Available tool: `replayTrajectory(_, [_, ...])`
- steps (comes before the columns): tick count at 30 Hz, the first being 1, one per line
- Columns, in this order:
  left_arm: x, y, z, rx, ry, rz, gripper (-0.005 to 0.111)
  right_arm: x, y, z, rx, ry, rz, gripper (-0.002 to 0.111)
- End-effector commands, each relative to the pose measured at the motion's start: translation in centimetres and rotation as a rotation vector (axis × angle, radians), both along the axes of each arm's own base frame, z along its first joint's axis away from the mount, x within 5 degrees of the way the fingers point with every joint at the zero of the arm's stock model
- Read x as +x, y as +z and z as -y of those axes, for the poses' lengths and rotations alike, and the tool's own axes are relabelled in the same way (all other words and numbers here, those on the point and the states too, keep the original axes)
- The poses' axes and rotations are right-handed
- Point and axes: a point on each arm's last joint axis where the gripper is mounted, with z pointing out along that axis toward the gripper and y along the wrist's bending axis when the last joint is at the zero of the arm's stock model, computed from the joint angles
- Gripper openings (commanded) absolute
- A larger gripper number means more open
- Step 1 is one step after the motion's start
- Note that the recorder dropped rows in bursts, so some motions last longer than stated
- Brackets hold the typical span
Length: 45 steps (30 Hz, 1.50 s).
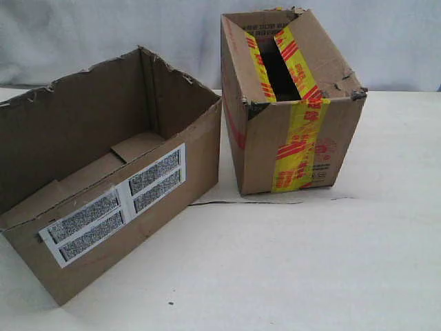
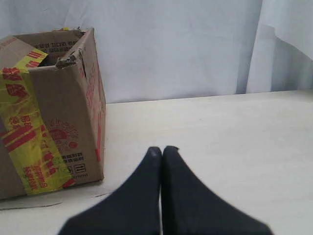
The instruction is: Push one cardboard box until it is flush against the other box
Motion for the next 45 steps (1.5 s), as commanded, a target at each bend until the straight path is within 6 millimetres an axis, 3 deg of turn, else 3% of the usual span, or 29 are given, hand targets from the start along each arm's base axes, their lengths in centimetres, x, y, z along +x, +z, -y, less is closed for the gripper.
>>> replayTrajectory(1, [0.0, 0.2, 0.0, -0.003, 0.004, 0.028, 0.000, 0.0, -0.1, 0.0, -0.012, 0.003, 0.002, 0.000])
replayTrajectory(6, [0.1, 0.8, 0.0, -0.005, 0.002, 0.097, 0.000, 0.0, -0.1, 0.0, -0.012, 0.003, 0.002, 0.000])
replayTrajectory(13, [0.2, 1.7, 0.3, -0.236, 0.003, 0.211, 0.000, 0.0, -0.1, 0.0, -0.012, 0.003, 0.002, 0.000])
replayTrajectory(25, [0.1, 2.8, 0.3, -0.294, 0.002, 0.265, 0.000, 0.0, -0.1, 0.0, -0.012, 0.003, 0.002, 0.000])
replayTrajectory(34, [1.2, 1.6, 0.3, -0.288, 0.017, 0.086, 0.000, 0.0, -0.1, 0.0, -0.012, 0.003, 0.002, 0.000])
replayTrajectory(45, [4.6, -0.1, 0.5, -0.266, 0.014, -0.242, 0.000, 0.0, -0.1, 0.0, -0.012, 0.003, 0.002, 0.000])
